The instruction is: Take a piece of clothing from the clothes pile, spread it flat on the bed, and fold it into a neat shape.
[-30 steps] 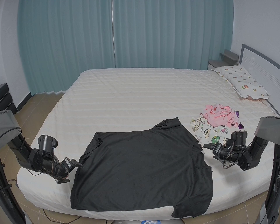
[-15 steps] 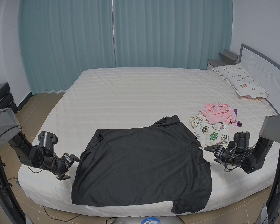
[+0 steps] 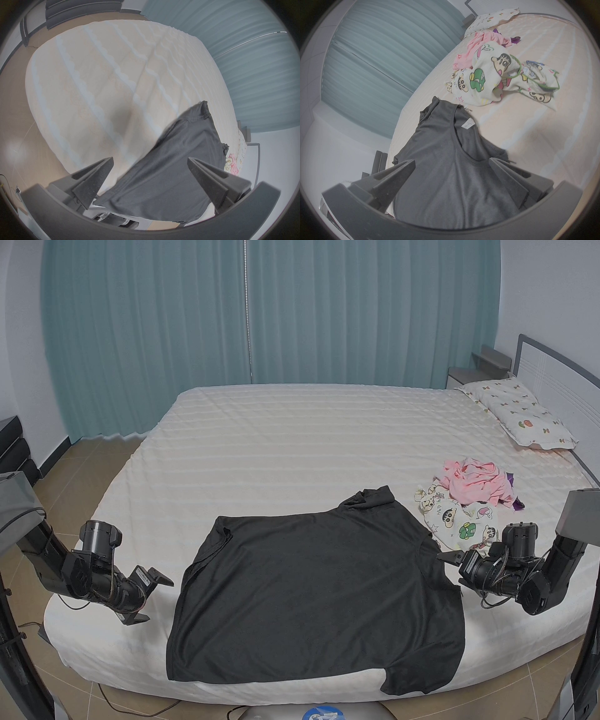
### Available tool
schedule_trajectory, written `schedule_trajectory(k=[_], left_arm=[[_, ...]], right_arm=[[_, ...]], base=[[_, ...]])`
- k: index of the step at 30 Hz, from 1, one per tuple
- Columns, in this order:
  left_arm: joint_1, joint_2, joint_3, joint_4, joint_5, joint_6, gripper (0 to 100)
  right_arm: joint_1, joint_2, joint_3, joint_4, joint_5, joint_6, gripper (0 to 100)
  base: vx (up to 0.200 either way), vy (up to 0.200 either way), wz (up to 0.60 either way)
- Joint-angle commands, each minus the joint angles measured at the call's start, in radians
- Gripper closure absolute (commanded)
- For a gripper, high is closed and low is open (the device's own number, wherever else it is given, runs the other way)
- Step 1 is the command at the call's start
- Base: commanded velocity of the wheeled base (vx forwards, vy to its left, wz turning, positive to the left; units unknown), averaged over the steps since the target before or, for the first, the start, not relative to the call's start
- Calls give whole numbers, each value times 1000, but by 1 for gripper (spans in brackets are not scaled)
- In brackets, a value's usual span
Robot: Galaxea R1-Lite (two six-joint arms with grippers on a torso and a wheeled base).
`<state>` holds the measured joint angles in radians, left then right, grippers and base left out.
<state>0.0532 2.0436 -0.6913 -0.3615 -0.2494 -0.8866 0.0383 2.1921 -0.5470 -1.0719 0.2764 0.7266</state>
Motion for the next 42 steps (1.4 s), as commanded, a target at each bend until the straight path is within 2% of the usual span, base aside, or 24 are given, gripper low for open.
schedule_trajectory(k=[1, 4, 10, 16, 17, 18, 22, 29, 31, 32, 33, 34, 36, 42], left_arm=[[0, -5, 1, -1, -2, -3, 0], [0, -3, 1, -1, -2, -3, 0], [-6, -6, -22, 1, -8, -6, 0], [-29, 20, -126, 6, -4, -51, 0], [-49, 47, -186, 21, 7, -51, 0], [-49, 47, -186, 21, 7, -51, 0], [-139, 124, -375, 119, 58, -48, 0], [-242, 300, -718, 274, 205, -22, 0], [-243, 305, -725, 280, 208, -20, 0], [-279, 380, -867, 380, 277, 21, 0], [-280, 383, -875, 384, 283, 26, 0], [-300, 435, -964, 438, 340, 44, 0], [-320, 480, -1042, 478, 381, 55, 0], [-352, 550, -1203, 585, 432, 74, 0]], right_arm=[[0, 3, 2, 0, 0, 1, 0], [0, 1, 2, 0, 1, 1, 0], [2, -2, 7, 0, 1, 2, 0], [11, -8, 10, 0, -2, 1, 0], [11, -18, 10, 1, -2, 1, 0], [11, -18, 10, 1, -2, 1, 0], [20, -40, 21, 9, -16, -1, 0], [58, -43, 50, 1, -125, -1, 0], [58, -43, 52, 1, -128, -1, 0], [61, -49, 62, 1, -180, -1, 0], [63, -49, 62, 1, -181, -1, 0], [63, -57, 70, 1, -197, 1, 0], [63, -64, 85, 0, -197, 2, 0], [64, -63, 111, -22, -198, 8, 0]], base=[[0, 0, 0], [0, 0, 0], [200, 0, 0], [100, 0, 0], [0, 0, 0], [0, 0, 0], [0, 0, 0], [0, 0, 0], [0, 0, 0], [0, 0, 0], [0, 0, 0], [0, 0, 0], [0, 0, 0], [0, 0, 0]])
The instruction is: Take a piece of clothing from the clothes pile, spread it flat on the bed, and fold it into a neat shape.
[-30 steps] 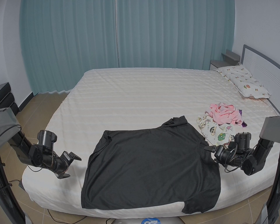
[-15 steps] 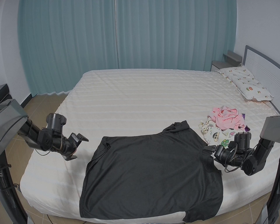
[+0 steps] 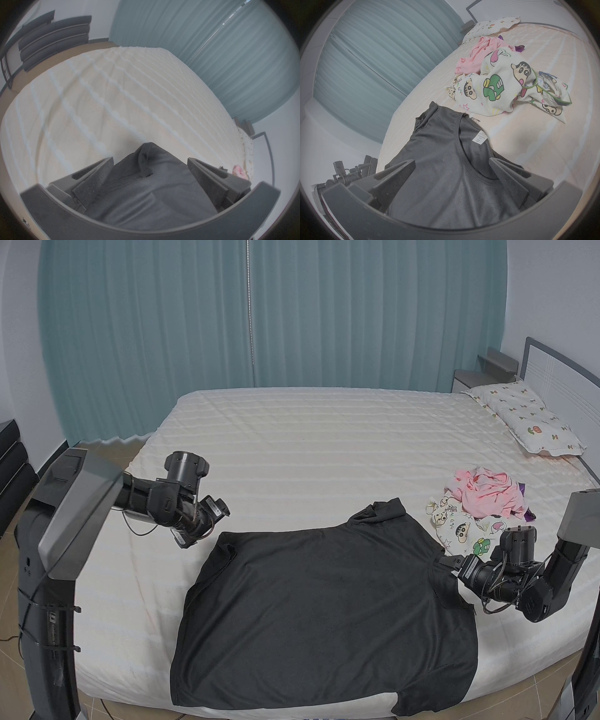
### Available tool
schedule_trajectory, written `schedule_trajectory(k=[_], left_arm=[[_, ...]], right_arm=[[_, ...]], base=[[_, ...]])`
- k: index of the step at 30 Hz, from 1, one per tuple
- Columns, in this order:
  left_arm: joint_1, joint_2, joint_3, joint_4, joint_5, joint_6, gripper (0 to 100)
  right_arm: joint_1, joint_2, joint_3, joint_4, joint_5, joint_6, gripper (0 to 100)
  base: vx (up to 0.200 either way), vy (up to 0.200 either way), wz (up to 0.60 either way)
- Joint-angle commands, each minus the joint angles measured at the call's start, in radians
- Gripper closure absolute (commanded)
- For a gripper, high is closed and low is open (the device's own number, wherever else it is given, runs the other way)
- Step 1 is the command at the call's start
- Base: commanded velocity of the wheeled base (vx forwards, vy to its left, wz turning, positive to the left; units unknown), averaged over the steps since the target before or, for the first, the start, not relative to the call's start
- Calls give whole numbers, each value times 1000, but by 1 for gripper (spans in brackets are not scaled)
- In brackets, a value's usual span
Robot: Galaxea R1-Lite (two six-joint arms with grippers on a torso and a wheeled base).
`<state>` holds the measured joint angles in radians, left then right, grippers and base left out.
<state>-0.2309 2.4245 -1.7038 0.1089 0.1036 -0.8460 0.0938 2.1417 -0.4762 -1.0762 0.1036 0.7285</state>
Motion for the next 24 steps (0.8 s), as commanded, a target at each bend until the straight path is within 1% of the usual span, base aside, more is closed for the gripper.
schedule_trajectory(k=[1, 3, 4, 6, 7, 9, 12, 13, 14, 19, 23, 24], left_arm=[[-77, 180, -218, 140, 93, 36, 0], [-81, 186, -232, 149, 102, 39, 0], [-87, 206, -273, 169, 134, 57, 0], [-91, 225, -296, 173, 163, 74, 0], [-93, 231, -296, 173, 180, 91, 0], [-93, 237, -296, 170, 200, 117, 0], [-91, 252, -296, 161, 226, 148, 0], [-91, 262, -296, 146, 254, 176, 0], [-91, 266, -296, 138, 265, 188, 0], [-91, 275, -296, 109, 277, 202, 0], [-90, 272, -296, 100, 278, 200, 0], [-87, 272, -296, 98, 280, 200, 100]], right_arm=[[10, -6, 50, -30, -25, 14, 0], [12, -3, 53, -37, -25, 19, 0], [18, 3, 70, -68, -22, 43, 0], [21, 10, 83, -91, -16, 77, 0], [21, 14, 93, -111, -13, 103, 0], [21, 20, 108, -139, -12, 124, 0], [21, 35, 125, -177, -12, 129, 0], [21, 40, 139, -211, -12, 131, 0], [21, 43, 146, -223, -10, 132, 0], [21, 50, 194, -307, -10, 127, 0], [23, 55, 215, -337, -1, 127, 0], [23, 56, 220, -340, 7, 129, 0]], base=[[0, 0, 0], [0, 0, 0], [0, 0, 0], [0, 0, 0], [0, 0, 0], [0, 0, 0], [0, 0, 0], [0, 0, 0], [0, 0, 0], [0, 0, 0], [0, 0, 0], [0, 0, 0]])
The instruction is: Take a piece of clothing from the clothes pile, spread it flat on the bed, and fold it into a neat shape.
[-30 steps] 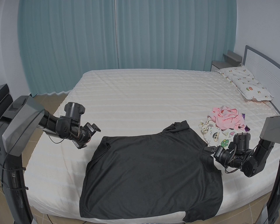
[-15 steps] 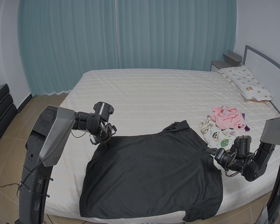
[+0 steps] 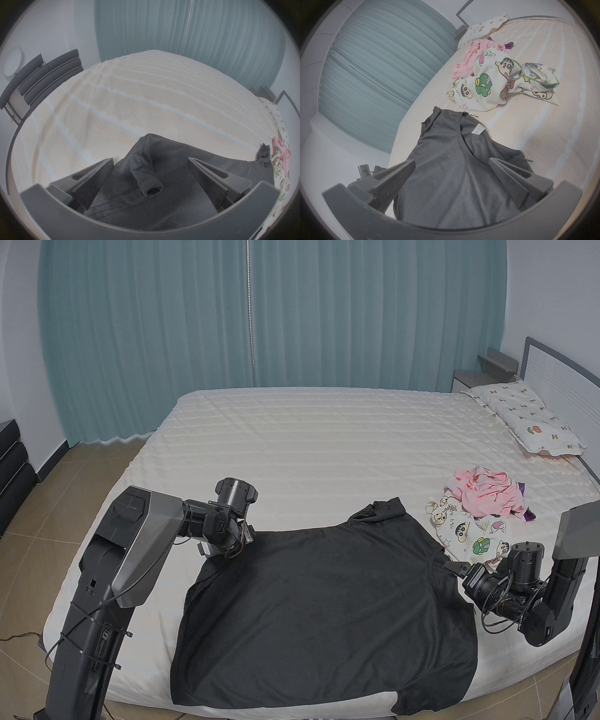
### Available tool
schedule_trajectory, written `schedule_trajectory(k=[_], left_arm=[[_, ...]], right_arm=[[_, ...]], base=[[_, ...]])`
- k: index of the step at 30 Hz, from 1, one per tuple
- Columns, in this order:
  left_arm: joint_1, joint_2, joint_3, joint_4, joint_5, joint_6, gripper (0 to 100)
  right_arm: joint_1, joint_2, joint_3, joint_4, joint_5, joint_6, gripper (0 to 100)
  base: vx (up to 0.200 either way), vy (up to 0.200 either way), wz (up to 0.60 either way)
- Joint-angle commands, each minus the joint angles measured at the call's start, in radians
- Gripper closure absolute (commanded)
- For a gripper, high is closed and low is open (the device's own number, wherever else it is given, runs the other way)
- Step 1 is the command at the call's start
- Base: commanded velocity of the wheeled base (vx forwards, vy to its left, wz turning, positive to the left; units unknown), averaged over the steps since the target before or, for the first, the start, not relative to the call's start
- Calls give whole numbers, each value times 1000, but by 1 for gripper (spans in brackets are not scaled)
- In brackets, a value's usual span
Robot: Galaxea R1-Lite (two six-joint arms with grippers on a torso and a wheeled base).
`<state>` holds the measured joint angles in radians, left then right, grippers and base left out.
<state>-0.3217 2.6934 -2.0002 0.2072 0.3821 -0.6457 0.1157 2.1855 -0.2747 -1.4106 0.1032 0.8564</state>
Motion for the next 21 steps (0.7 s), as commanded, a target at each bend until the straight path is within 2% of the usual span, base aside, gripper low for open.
schedule_trajectory(k=[1, 21], left_arm=[[7, 2, 0, -2, 1, -2, 100], [122, -66, 0, 0, -11, 1, 100]], right_arm=[[1, 13, 20, -5, 12, 1, 0], [-1, 23, 28, -7, 16, 7, 0]], base=[[0, 0, 0], [0, 0, 0]])
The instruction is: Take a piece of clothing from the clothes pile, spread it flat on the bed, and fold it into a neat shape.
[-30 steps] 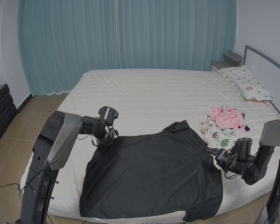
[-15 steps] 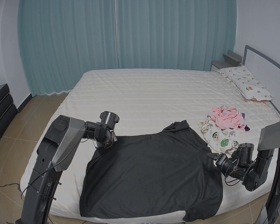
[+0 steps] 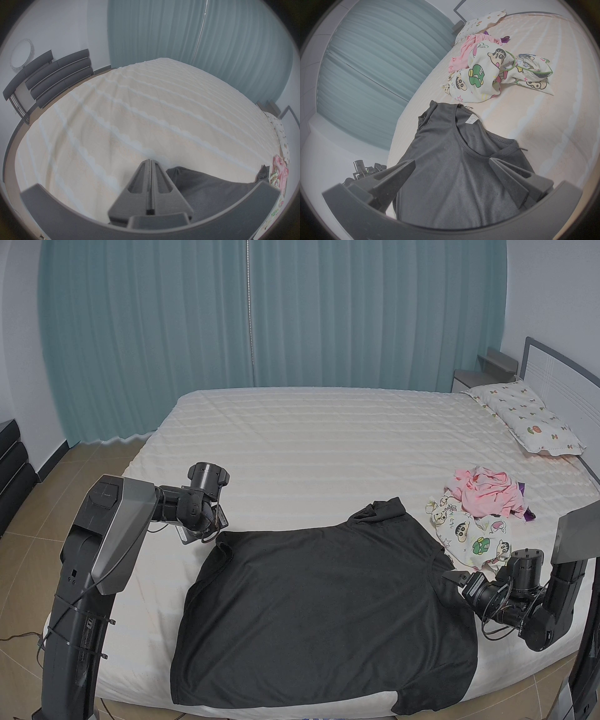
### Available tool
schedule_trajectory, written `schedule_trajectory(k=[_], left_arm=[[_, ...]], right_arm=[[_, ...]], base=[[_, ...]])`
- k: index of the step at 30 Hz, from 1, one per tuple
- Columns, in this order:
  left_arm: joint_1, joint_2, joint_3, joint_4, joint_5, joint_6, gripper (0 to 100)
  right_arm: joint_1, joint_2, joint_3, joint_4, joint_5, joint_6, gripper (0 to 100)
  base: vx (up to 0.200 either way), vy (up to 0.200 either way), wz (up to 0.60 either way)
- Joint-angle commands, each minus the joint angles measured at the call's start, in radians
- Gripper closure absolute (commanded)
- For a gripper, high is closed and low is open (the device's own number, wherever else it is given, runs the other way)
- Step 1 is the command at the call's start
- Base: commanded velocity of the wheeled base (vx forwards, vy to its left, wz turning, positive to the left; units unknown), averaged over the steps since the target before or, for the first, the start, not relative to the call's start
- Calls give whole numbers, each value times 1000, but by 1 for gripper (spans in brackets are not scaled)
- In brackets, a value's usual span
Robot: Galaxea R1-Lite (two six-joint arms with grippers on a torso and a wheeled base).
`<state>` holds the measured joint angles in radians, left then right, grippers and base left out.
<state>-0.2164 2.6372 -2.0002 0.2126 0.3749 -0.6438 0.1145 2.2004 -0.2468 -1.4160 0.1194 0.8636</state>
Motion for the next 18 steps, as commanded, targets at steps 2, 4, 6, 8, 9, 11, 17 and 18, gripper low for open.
schedule_trajectory(k=[2, 4, 6, 8, 9, 11, 17, 18], left_arm=[[31, -10, 0, -12, -24, -4, 100], [32, -11, 0, -10, -36, -8, 100], [35, -28, 0, -2, -79, -45, 100], [34, -43, 0, 7, -116, -74, 100], [31, -52, 0, 16, -133, -82, 0], [29, -62, 0, 25, -143, -86, 0], [-5, -63, 8, 91, -175, -94, 0], [-14, -60, 8, 103, -175, -96, 0]], right_arm=[[1, 10, 3, -1, 0, 0, 0], [1, 12, 4, -1, 0, 0, 0], [1, 15, 6, -12, 0, 2, 0], [1, 16, 8, -20, 0, 2, 0], [1, 18, 9, -21, 0, 2, 0], [1, 21, 12, -21, 0, 2, 0], [1, 21, 17, -23, 0, 2, 0], [1, 21, 17, -23, 2, 2, 0]], base=[[0, 0, 0], [0, 0, 0], [0, 0, 0], [0, 0, 0], [0, 0, 0], [0, 0, 0], [0, 0, 0], [0, 0, 0]])
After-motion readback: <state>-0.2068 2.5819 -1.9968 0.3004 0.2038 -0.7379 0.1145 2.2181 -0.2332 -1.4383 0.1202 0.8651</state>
